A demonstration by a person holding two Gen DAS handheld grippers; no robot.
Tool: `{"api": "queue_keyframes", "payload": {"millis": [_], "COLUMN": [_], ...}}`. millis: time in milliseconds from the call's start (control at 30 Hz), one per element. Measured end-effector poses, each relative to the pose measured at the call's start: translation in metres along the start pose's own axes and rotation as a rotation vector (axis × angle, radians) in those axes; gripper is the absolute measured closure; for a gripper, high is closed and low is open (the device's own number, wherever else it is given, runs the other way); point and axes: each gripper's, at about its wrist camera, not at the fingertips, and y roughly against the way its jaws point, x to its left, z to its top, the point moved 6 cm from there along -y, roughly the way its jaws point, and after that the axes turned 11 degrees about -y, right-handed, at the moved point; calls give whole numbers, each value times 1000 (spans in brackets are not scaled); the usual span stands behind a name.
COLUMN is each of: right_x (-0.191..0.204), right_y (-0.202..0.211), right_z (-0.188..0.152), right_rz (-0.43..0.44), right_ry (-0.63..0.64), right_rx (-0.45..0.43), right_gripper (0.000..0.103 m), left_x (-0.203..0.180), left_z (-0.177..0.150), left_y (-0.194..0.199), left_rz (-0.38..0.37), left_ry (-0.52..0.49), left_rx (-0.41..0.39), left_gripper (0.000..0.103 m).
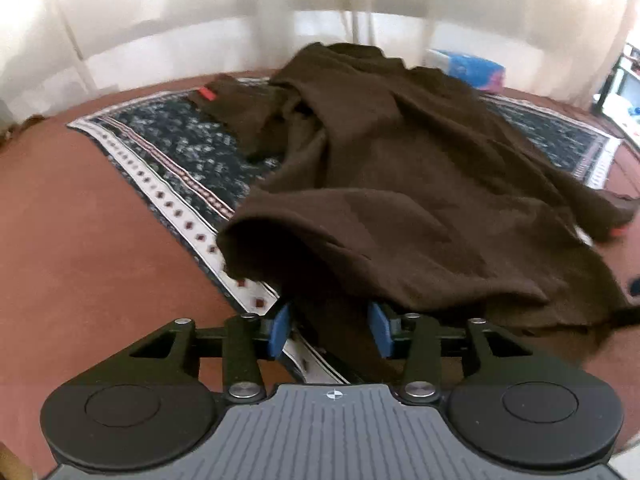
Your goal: Fold clothes
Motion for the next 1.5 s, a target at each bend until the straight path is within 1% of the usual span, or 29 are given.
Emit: {"api": "queue_keyframes", "payload": {"millis": [100,200,267,333,367,400,433,467,533,567,667,767,833,933,1000,1033,1067,1100,1133,1233,1333,1400,1467,1500], "right_x": [-6,-5,-5,-5,-6,-7,-9,-11,-14,-15,-21,-24,-24,-25,-26,-26,-26,-27,-27,-28,-32,-35,-36,-35], "right_y": [-8,-14,-17,-21,-24,-26,-25,-21,-8,-1,13,19,22,26,29,31,33,36,40,56,87,102,112,113], "right_z": [-8,-12,-11,-6,-3,0,6,12,28,35,56,72,79,85,87,87,86,85,83,78,69,60,49,42], "right_rz": [-40,-73,-78,-81,-81,-77,-42,-12,6,7,34,68,84,83,84,83,82,87,91,115,130,136,142,144], "right_ry": [3,41,47,39,27,12,-26,-73,-115,-129,-179,-220,-227,-224,-229,-229,-228,-230,-231,-239,-237,-241,-241,-238], "right_rx": [22,20,5,-17,-25,-32,-38,-53,-114,-148,-208,-228,-238,-252,-260,-262,-262,-260,-258,-257,-272,-263,-234,-211], "right_gripper": [48,48,50,52,63,89,99,98,98,98,98,98,98,98,98,98,98,98,98,99,99,99,99,99], "left_x": [7,16,24,30,32,35,37,38,38,37,32,25,21,18,17,19,20,24,29,53,71,75,71,67], "left_z": [12,26,36,44,48,53,56,58,55,50,34,21,17,19,24,27,31,36,39,50,52,48,39,30], "left_y": [-5,-12,-20,-29,-33,-37,-38,-37,-30,-26,-17,-17,-22,-29,-36,-37,-39,-36,-31,4,43,65,77,78], "left_rz": [48,92,87,92,94,89,77,67,48,40,17,20,20,27,53,48,43,23,6,55,101,107,105,102], "left_ry": [4,23,55,56,56,62,67,66,40,21,-38,-90,-102,-122,-137,-122,-108,-78,-44,33,64,74,54,38], "left_rx": [-32,-61,-67,-68,-67,-69,-68,-70,-79,-73,-54,-25,-12,-14,-20,-26,-32,-47,-57,-120,-171,-172,-150,-122], "left_gripper": [46,46,46,46,46,46,46,46,46,46,46,45,45,45,45,45,68,84,96,97,97,97,98,98]}}
